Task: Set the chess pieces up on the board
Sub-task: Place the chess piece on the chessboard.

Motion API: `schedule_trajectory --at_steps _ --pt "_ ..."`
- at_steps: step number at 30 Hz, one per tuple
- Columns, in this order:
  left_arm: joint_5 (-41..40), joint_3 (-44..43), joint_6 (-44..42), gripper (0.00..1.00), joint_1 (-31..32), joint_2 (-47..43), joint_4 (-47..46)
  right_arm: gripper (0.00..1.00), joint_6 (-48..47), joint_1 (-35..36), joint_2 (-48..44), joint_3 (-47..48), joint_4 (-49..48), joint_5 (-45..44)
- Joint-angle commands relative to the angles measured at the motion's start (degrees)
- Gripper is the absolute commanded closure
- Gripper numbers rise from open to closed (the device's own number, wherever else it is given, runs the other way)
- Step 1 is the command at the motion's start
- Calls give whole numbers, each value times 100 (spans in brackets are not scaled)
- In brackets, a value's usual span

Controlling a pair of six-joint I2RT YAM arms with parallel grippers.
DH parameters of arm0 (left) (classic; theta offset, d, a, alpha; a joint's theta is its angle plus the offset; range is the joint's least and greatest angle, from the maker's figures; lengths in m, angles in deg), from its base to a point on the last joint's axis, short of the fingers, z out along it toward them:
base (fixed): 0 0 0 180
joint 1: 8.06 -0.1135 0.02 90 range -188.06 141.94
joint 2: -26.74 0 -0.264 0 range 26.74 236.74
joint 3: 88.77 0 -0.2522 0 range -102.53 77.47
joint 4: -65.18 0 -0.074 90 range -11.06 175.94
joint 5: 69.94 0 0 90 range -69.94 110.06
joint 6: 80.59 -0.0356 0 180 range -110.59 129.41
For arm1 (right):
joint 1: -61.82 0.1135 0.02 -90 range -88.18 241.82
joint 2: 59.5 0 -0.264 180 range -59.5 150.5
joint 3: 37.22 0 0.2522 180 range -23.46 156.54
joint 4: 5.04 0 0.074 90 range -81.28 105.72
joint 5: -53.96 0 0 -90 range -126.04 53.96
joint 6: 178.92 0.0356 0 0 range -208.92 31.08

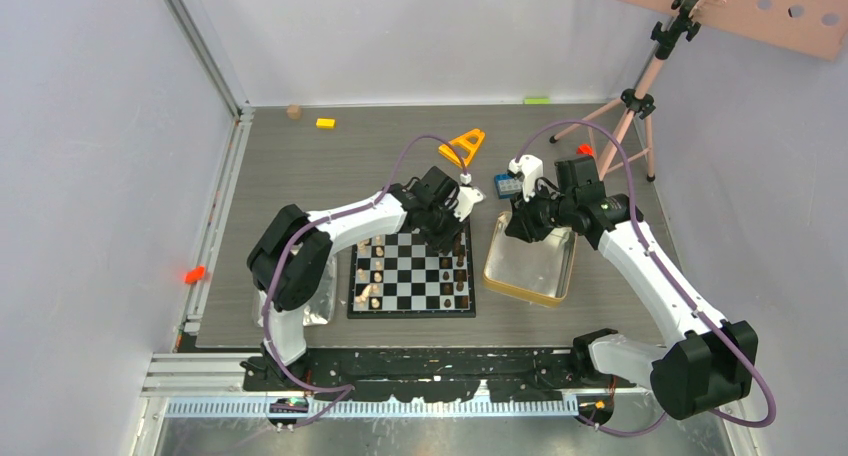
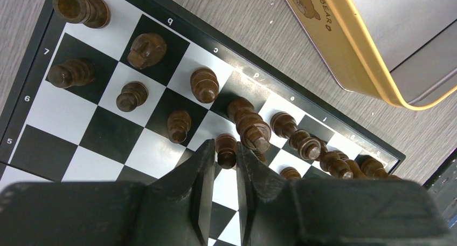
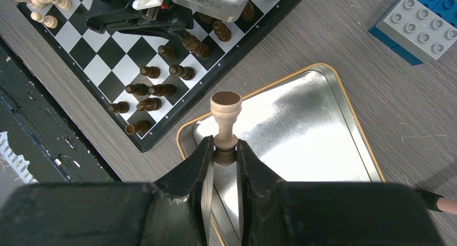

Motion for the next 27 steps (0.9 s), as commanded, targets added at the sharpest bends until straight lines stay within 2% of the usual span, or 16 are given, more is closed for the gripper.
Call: schedule_trajectory --at_steps 1,11,17,23,27 --pt "2 10 -108 75 27 -102 -156 99 27 -21 -45 22 -83 104" --pt "-91 29 -216 70 22 -354 -24 99 10 -26 -43 60 -22 72" --pt "-258 118 -409 63 19 -786 22 99 -62 -21 47 153 79 142" --pt "-249 114 -369 47 -234 -1424 181 99 -237 5 186 331 229 410" --pt "733 -80 88 34 -685 -1784 211 99 -233 160 274 481 172 497"
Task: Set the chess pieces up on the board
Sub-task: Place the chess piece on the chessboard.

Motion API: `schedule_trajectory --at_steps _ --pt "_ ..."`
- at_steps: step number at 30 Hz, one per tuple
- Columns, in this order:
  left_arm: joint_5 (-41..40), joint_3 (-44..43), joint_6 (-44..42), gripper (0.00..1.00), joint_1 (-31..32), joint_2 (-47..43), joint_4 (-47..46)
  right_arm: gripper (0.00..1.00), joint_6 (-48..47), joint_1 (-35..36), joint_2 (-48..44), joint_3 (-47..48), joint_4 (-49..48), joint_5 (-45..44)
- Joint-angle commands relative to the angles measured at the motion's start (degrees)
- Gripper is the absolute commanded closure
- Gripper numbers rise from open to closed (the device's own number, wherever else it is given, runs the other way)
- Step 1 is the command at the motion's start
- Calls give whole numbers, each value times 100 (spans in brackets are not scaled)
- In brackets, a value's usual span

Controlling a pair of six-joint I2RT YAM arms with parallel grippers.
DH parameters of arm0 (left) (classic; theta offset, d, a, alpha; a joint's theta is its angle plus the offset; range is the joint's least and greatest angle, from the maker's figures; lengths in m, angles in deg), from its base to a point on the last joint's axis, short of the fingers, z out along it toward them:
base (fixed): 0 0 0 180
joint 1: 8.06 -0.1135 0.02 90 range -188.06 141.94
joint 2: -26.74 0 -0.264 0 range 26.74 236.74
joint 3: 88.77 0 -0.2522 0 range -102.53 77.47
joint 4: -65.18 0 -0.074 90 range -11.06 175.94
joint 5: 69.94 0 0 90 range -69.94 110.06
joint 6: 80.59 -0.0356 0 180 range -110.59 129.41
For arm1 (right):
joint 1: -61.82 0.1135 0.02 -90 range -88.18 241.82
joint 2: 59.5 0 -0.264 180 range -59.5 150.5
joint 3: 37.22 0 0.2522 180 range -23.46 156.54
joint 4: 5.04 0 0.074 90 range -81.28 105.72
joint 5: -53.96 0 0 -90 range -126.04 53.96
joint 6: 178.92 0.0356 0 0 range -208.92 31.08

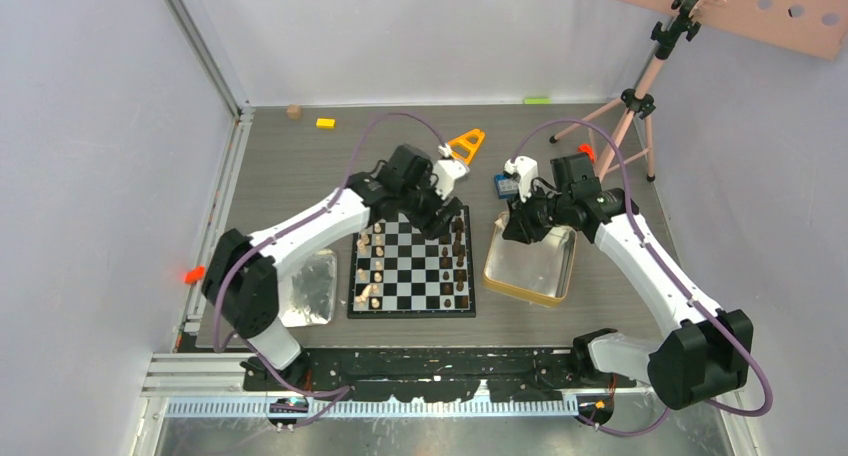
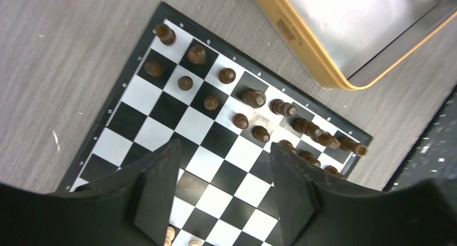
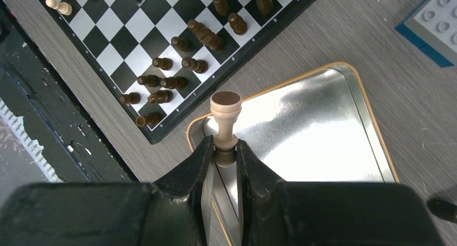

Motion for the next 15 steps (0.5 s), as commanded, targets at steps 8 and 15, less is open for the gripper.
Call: schedule_trajectory --at_steps 8,15 --pt "3143 -863 2298 25 -773 -193 -283 99 127 548 437 856 -432 233" --pt "3776 -1102 3691 23 -851 328 -942 99 314 705 514 1068 -613 215"
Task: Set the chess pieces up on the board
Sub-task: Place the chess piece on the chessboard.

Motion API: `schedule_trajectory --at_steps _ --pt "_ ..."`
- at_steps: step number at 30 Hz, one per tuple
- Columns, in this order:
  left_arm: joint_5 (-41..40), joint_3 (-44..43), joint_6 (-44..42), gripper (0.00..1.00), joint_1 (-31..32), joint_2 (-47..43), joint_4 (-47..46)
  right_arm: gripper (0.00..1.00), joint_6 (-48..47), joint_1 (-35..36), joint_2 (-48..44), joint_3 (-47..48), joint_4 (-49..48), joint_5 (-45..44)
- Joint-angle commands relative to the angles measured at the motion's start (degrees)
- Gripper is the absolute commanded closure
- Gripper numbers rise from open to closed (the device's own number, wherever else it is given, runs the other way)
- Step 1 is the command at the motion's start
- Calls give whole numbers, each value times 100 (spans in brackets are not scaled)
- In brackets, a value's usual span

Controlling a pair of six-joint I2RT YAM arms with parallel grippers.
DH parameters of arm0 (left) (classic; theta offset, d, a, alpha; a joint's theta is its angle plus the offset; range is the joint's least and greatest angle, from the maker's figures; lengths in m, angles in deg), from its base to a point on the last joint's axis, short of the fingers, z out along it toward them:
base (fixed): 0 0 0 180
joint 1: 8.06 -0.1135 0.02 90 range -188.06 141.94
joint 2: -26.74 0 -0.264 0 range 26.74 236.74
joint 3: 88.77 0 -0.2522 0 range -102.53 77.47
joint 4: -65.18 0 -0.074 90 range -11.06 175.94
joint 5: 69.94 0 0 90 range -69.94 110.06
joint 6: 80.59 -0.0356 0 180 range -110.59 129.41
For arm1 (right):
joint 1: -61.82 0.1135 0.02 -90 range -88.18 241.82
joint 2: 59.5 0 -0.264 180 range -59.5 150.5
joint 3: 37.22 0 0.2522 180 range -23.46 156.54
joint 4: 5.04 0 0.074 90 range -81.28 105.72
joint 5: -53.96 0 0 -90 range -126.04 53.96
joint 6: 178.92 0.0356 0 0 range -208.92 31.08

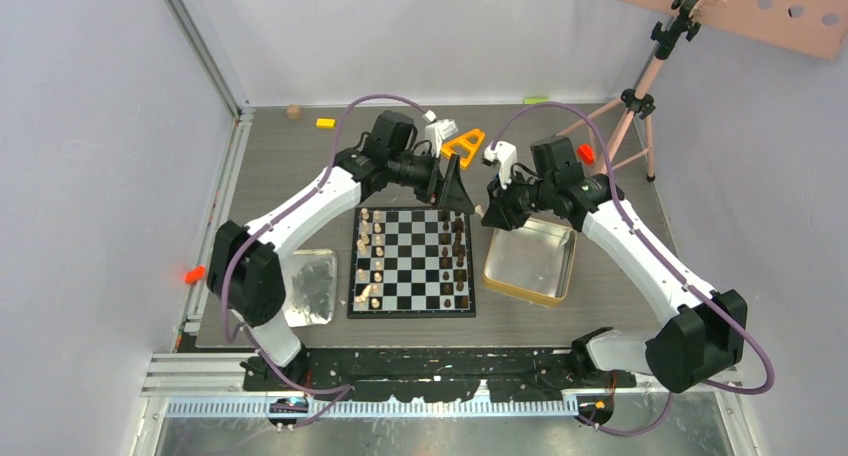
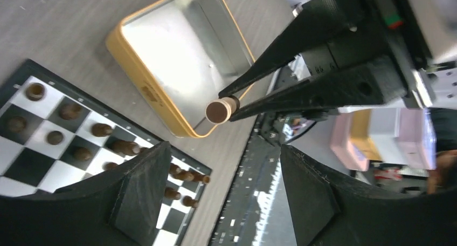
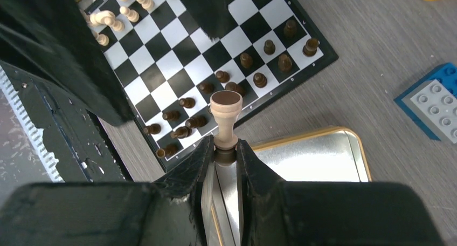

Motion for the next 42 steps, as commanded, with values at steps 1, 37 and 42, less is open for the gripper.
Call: schedule_trajectory --at_steps 1,37,42 --pt "717 -296 1087 23 -31 327 -501 99 172 104 15 352 -335 90" --pt "1202 394 2697 100 -307 701 -2180 83 329 178 -35 422 -444 -122" --pt "1219 1208 3794 100 -762 305 -4119 52 890 -23 -40 663 -567 231"
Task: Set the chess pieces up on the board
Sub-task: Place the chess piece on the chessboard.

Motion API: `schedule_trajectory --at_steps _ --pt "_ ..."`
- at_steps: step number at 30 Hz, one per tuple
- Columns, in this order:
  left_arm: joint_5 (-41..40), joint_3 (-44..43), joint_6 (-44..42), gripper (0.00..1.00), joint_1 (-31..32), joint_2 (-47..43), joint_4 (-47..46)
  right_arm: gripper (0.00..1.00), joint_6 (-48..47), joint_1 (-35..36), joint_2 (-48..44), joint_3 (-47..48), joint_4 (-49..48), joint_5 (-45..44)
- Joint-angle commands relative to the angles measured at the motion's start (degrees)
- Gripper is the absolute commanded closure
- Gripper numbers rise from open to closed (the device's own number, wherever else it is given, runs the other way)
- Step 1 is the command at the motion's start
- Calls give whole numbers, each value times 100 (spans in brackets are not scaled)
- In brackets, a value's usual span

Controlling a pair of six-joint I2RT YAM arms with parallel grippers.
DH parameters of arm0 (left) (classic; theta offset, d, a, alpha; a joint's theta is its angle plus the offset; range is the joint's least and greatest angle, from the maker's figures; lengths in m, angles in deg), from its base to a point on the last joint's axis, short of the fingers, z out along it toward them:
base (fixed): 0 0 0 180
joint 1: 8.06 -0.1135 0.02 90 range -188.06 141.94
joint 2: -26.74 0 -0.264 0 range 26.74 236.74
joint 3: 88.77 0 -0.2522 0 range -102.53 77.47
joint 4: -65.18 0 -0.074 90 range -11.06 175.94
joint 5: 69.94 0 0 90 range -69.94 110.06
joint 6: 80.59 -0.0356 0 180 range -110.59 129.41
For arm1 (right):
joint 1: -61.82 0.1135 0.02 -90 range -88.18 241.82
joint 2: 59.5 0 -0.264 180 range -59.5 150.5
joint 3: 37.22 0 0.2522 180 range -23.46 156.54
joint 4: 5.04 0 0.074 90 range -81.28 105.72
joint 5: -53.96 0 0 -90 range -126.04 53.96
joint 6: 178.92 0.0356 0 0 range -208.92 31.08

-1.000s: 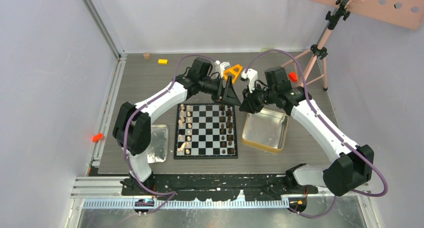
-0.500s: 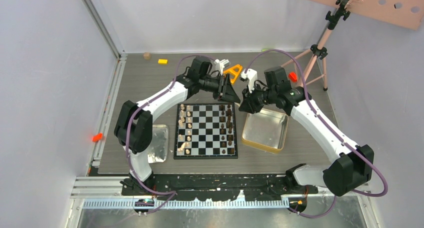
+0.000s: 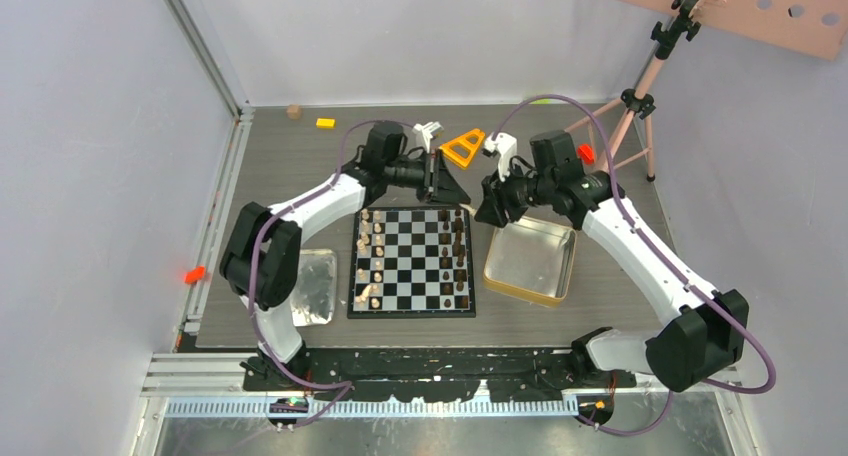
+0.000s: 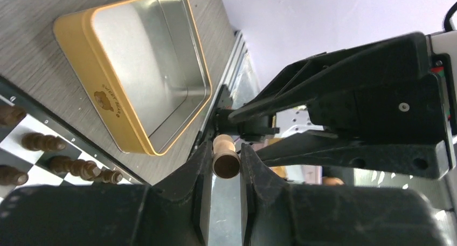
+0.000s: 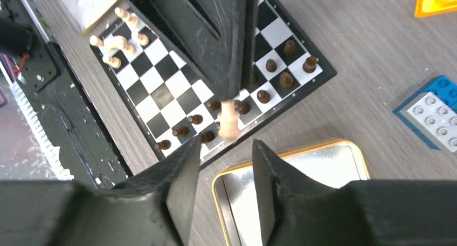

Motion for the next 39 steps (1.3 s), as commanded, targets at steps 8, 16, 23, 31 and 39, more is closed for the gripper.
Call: schedule_trajectory --at_steps 8,16,23,31,39 --pt "-53 1425 2904 100 -914 -663 -4725 39 2208 -489 296 705 -1280 1462" --pt "-441 1877 3289 100 -958 -906 -5479 38 4159 -692 853 357 -3331 2170" --pt "-471 1883 3376 100 -958 -918 -5536 43 4862 -734 1034 133 -4300 2492" --pt "-534 1892 3424 100 -975 -795 -5608 53 5382 -734 1126 -14 -4882 2743" --pt "-568 1891 3509 100 -1002 -701 -5729 55 5440 -734 1182 -137 -4979 2821"
